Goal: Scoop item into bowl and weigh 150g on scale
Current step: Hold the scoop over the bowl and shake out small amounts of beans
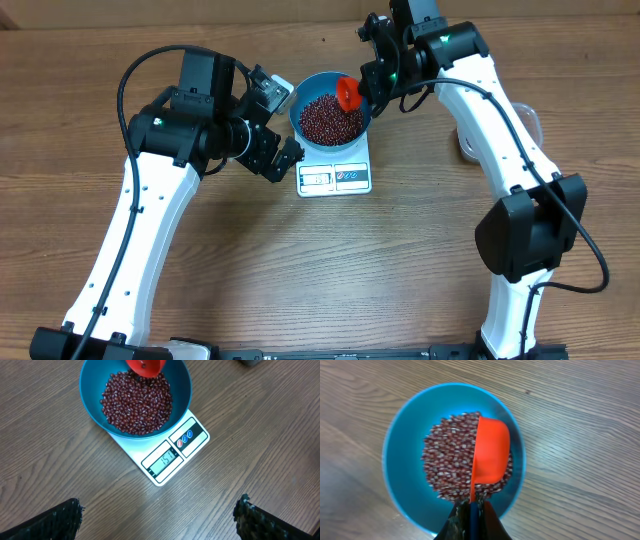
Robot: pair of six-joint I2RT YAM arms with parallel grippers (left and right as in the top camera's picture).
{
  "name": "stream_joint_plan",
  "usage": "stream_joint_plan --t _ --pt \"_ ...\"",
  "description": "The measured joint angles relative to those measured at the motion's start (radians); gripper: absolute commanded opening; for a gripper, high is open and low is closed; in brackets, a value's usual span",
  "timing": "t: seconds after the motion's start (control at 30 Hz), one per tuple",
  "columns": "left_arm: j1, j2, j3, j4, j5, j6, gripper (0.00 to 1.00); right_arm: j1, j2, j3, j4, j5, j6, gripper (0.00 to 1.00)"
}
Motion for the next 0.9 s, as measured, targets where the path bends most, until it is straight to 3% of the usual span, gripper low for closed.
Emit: stream_joint_plan --t 0.9 --pt "0.000 0.000 0.000 0.000 0.000 0.000 1.00 0.047 0.064 0.002 0.029 0.058 0.000 0.04"
